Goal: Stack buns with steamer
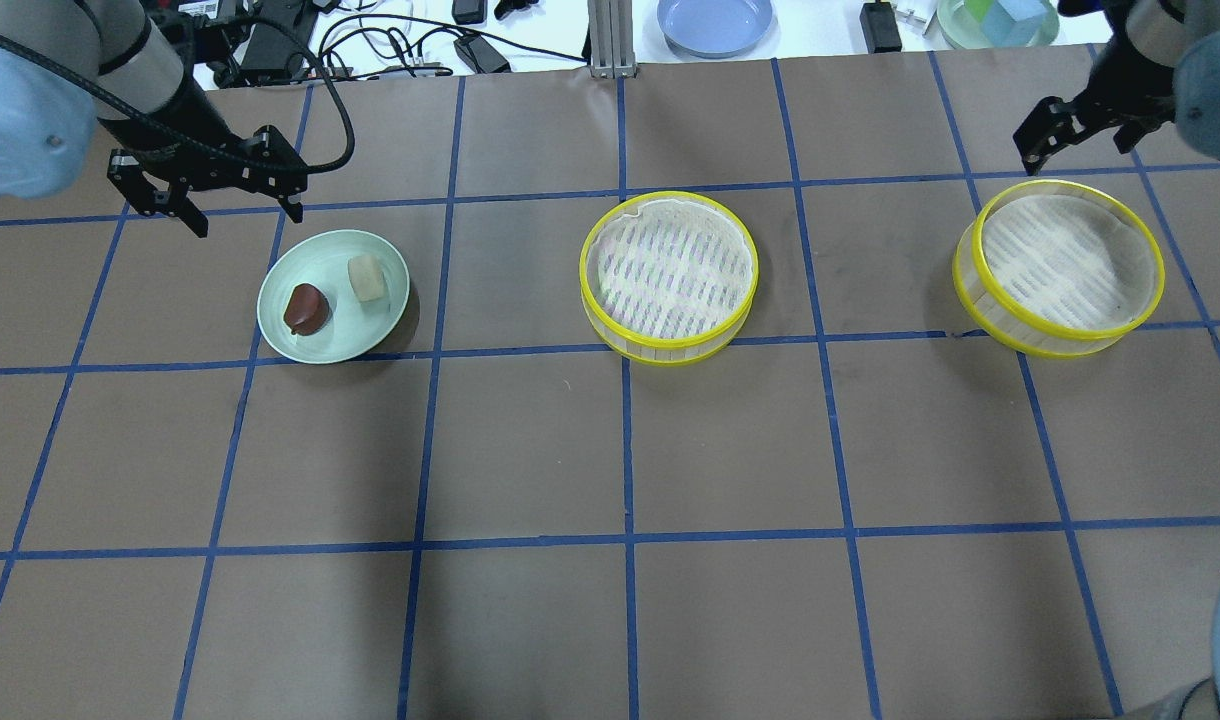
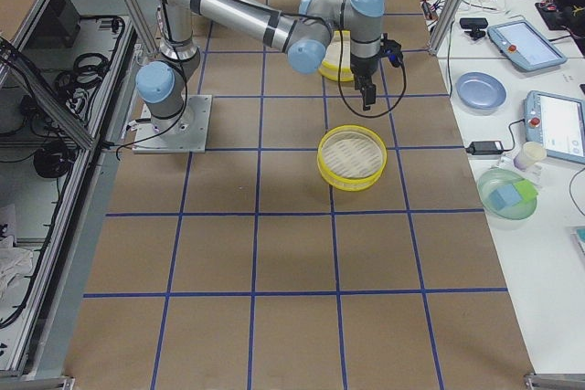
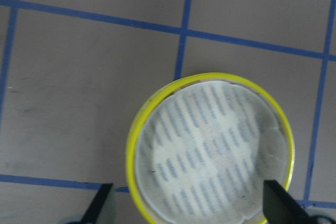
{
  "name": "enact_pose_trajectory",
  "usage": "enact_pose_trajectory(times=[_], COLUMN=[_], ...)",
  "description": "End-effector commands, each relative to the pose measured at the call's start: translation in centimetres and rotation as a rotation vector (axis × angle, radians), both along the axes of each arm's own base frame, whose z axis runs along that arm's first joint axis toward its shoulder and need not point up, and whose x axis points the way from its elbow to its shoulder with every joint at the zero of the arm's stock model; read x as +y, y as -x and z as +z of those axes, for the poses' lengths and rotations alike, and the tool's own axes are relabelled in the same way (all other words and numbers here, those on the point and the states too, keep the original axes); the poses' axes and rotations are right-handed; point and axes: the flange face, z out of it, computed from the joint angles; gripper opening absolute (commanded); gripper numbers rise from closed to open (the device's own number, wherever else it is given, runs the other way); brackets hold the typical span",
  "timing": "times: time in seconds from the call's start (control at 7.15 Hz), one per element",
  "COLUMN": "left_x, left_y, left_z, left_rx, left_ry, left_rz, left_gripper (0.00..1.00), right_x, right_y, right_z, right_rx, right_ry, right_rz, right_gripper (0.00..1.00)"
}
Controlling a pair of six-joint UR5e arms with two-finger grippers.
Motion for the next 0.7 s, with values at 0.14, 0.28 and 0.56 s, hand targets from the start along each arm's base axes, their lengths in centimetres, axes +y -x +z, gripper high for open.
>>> enact_pose_trajectory(times=[0.14,0.28,0.56], left_x=[-5.0,-6.0,-6.8], left_y=[-0.4,-0.5,-0.7], left_z=[-10.9,-13.6,-17.4], left_rx=[0.058,0.065,0.074], left_ry=[0.079,0.073,0.034], left_rz=[0.04,0.048,0.051], left_gripper=[1.0,1.0,1.0], right_x=[-3.5,-3.7,-2.5], right_y=[11.3,11.8,15.9], right_z=[-8.5,-11.0,-14.7], right_rx=[-0.057,-0.062,-0.074], right_ry=[-0.009,-0.043,-0.102], right_rz=[0.047,0.038,-0.026], right_gripper=[1.0,1.0,0.99])
